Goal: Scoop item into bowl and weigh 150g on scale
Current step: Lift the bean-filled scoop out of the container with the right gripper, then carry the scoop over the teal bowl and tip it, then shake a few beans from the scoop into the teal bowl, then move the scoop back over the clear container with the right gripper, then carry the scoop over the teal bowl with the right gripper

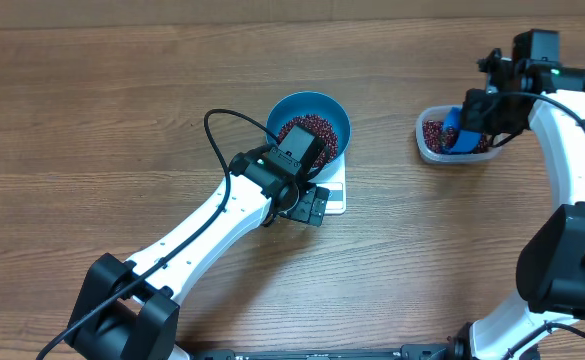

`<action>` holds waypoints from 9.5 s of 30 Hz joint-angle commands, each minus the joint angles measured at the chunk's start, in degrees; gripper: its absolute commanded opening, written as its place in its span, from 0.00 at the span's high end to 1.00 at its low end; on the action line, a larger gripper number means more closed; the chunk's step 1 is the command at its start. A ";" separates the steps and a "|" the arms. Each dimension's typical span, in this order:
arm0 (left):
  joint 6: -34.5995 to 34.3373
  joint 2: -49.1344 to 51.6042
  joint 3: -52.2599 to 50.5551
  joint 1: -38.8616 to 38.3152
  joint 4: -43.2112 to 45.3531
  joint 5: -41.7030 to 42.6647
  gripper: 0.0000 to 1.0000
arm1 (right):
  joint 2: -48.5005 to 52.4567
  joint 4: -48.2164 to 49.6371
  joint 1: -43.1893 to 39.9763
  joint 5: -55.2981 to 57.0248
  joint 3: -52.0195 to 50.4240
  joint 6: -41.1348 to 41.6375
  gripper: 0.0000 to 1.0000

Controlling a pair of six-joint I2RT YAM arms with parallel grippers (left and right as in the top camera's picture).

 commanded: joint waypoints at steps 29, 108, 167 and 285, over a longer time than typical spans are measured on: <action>-0.55 -1.14 -0.55 -0.22 0.04 -0.61 0.01 | -0.28 -9.57 -8.59 -40.52 13.25 -4.70 0.96; -0.55 -1.14 -0.55 -0.22 0.04 -0.61 0.00 | -0.28 4.76 32.26 -3.30 13.20 -22.18 0.96; -0.55 -1.14 -0.55 -0.22 0.04 -0.61 0.01 | -0.28 5.75 28.92 -14.40 13.33 -5.92 0.96; -0.55 -1.14 -0.55 -0.22 0.04 -0.59 0.01 | 4.74 -3.89 29.33 -12.70 19.19 -12.98 0.96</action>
